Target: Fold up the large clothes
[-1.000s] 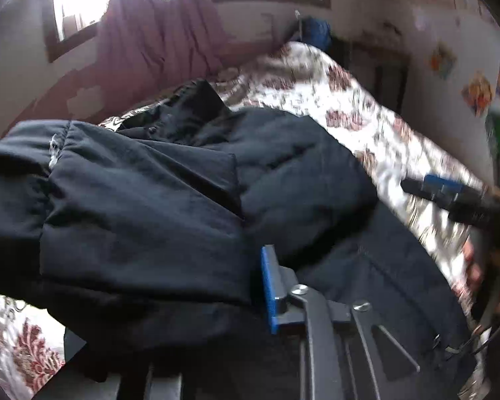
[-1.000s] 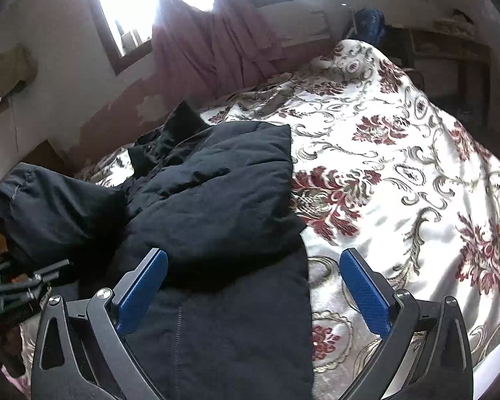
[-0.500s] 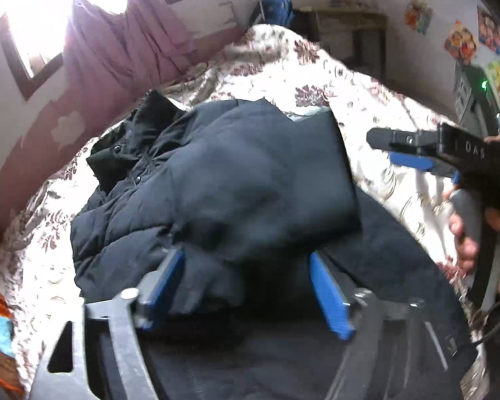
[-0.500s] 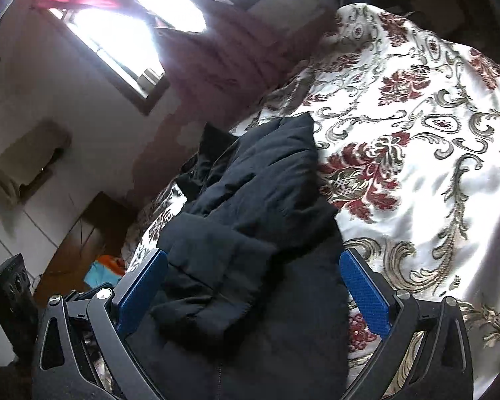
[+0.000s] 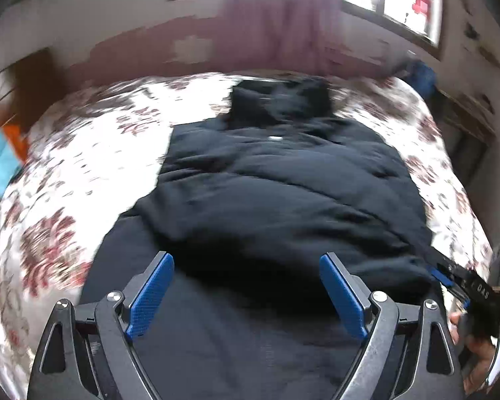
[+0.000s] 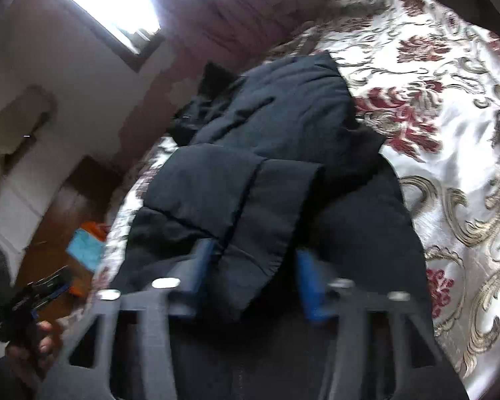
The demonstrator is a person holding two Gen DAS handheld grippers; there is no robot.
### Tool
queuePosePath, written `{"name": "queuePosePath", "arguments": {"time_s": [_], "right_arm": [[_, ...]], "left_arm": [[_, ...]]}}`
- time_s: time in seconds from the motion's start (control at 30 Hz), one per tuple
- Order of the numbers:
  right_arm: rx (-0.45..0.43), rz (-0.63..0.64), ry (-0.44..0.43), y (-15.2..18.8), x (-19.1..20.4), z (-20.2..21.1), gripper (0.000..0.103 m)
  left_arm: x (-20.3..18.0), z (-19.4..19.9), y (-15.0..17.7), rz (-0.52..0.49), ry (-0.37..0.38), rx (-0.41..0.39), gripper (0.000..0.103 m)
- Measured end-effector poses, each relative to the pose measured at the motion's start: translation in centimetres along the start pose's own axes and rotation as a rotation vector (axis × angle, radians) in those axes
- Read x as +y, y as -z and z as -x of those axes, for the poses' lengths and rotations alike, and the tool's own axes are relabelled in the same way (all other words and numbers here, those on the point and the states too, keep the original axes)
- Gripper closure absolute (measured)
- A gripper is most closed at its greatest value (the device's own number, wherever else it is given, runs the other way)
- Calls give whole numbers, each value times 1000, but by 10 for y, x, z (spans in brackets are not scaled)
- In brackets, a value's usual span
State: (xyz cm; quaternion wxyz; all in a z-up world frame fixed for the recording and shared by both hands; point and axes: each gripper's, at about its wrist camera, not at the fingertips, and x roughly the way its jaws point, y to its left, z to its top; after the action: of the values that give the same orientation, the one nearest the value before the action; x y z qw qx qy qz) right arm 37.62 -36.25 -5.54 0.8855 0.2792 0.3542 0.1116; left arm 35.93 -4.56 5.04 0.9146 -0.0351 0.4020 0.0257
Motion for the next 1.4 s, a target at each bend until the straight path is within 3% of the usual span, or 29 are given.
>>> {"name": "queuePosePath", "arguments": {"time_s": [0.13, 0.27, 0.4, 0.47, 0.53, 0.57, 0.63, 0.67, 0.7, 0.73, 0.8, 0.9, 0.97, 1.07, 1.2, 1.27, 1.3, 1.4], "right_arm": [[-72, -19, -23, -1, -1, 11, 95], [-188, 23, 6, -10, 8, 32, 99], [-291, 116, 192, -14, 20, 44, 99], [-273, 121, 341, -15, 19, 38, 99], [-295, 129, 404, -14, 20, 39, 98], [-328, 153, 398, -13, 24, 43, 95], [-361, 223, 371, -12, 36, 47, 73], [-359, 261, 337, -11, 44, 45, 45], [-354, 288, 303, -11, 49, 41, 37], [-349, 315, 281, -9, 54, 37, 37], [-305, 350, 315, -6, 59, 21, 37], [-171, 342, 359, -8, 52, -9, 37], [-104, 300, 350, -10, 40, -24, 37], [-106, 269, 333, -10, 33, -21, 36], [-177, 260, 316, -9, 42, 8, 34], [-174, 253, 265, -9, 48, 22, 34], [-168, 263, 235, -10, 56, 36, 28], [-203, 346, 190, -5, 83, 72, 19]], "left_arm": [[38, -5, 7, 66, -15, 5, 15], [53, -25, 12, 99, -58, 32, 14], [65, -50, 7, 187, -53, 31, 14], [66, -58, 0, 207, -39, 18, 14], [65, -70, -7, 215, -38, 13, 14], [64, -77, -8, 218, -41, 12, 14], [59, -90, -10, 225, -27, 22, 14], [57, -95, -10, 228, -10, 28, 14], [54, -101, -10, 229, 14, 29, 14], [50, -106, -9, 228, 41, 26, 14], [45, -115, -5, 220, 53, 31, 14], [41, -136, 10, 230, 43, 76, 2], [49, -150, 21, 275, 47, 107, 0], [57, -158, 27, 319, 77, 117, 0], [60, -147, 25, 347, 90, 121, 0], [67, -122, 28, 418, 135, 66, 1], [70, -110, 29, 435, 154, 42, 1], [69, -68, 23, 433, 150, 19, 0]]}}
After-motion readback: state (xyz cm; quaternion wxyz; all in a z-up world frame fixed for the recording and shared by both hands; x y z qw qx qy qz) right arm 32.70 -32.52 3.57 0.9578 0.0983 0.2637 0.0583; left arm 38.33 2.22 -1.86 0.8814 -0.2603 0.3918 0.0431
